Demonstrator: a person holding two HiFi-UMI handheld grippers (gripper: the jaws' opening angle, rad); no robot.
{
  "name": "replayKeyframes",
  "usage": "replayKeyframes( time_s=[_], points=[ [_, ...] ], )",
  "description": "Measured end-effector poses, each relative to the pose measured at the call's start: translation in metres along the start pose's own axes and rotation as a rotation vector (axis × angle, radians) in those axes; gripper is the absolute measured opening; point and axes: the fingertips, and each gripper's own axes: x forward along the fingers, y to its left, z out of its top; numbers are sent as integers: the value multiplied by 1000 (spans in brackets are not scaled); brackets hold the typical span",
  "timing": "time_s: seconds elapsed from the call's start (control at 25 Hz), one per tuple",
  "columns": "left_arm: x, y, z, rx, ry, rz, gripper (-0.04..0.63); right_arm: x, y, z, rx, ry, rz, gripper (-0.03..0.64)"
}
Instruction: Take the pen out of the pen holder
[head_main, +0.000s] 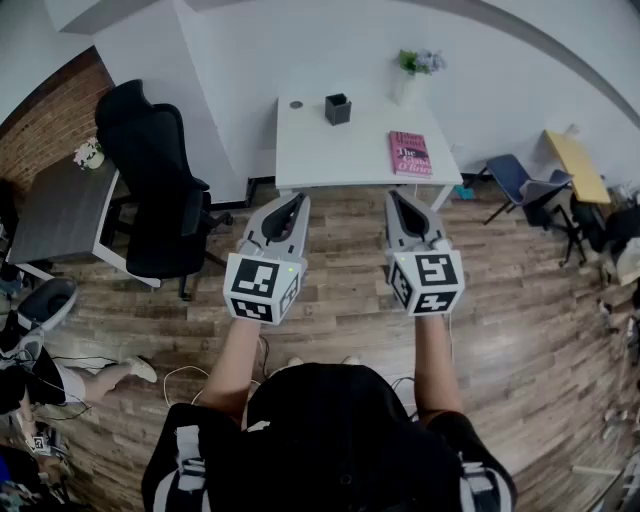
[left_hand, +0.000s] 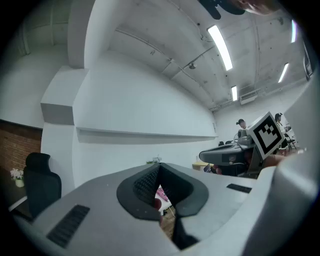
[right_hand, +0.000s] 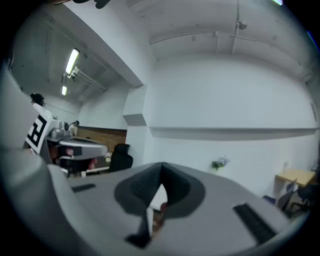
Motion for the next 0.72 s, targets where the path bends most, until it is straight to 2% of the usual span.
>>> replayKeyframes(
  time_s=[0.36,0.72],
  points=[
    [11,-6,-1,0,6,9,20,2,-12,-5,44,9,42,34],
    [27,-39,-12,2,22,32,20,-10,-43,-24,46,26,79,34]
  ],
)
